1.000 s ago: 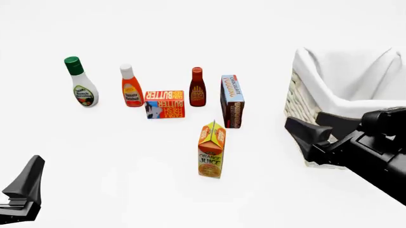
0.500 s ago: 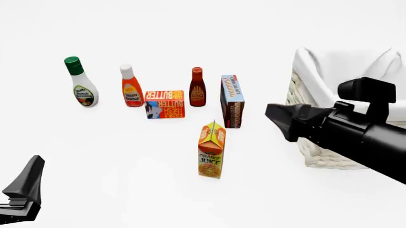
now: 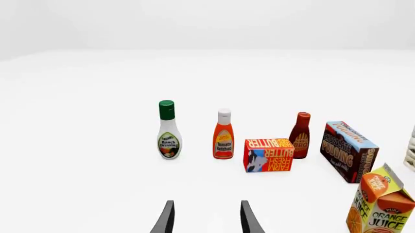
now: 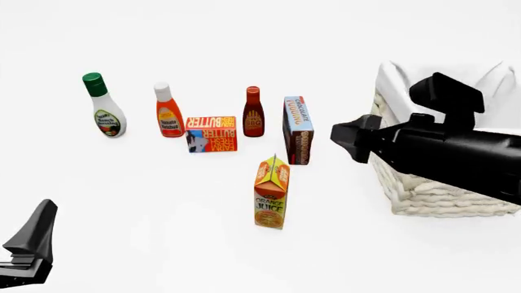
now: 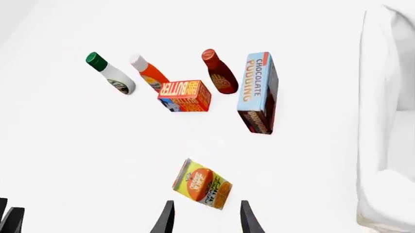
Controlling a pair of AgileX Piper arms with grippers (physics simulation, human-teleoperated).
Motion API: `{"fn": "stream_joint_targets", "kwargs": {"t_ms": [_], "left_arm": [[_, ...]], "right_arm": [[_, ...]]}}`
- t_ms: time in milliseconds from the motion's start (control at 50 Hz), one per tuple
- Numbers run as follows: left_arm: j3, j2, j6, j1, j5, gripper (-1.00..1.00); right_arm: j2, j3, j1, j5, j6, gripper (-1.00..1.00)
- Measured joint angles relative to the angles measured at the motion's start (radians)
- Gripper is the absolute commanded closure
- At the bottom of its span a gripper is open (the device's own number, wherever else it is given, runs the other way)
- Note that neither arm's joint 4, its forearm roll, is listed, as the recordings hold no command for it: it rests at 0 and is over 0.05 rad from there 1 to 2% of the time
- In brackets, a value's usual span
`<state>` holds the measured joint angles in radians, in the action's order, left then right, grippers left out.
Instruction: Pick the orange juice and place it in the basket.
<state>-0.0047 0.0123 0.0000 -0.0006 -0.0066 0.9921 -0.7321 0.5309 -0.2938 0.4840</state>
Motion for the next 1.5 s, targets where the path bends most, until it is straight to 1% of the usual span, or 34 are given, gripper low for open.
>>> {"fn": "stream_joint_targets", "kwargs": {"t_ms": [180, 380, 620, 880, 1140, 1340, 1500], "left_arm": [[0.000, 0.003, 0.000, 0.000, -0.003, -1.00], [0.000, 0.001, 0.000, 0.000, -0.001, -1.00], [0.000, -0.001, 0.000, 0.000, 0.001, -1.00], [0.000, -0.003, 0.000, 0.000, 0.003, -1.00], [0.000, -0.005, 0.000, 0.000, 0.005, -1.00], [0.000, -0.005, 0.000, 0.000, 0.006, -1.00], [0.000, -0.006, 0.000, 0.000, 0.006, -1.00]], "right_arm": [[0.031, -0.029, 0.000, -0.033, 0.040, -1.00], [0.060, -0.041, 0.013, -0.048, 0.106, -1.00], [0.086, -0.038, 0.028, -0.030, 0.198, -1.00], [0.136, -0.044, 0.046, 0.001, 0.259, -1.00], [0.209, -0.072, 0.068, 0.025, 0.287, -1.00], [0.279, -0.114, 0.074, 0.024, 0.290, -1.00], [0.327, -0.153, 0.075, 0.012, 0.279, -1.00]]}}
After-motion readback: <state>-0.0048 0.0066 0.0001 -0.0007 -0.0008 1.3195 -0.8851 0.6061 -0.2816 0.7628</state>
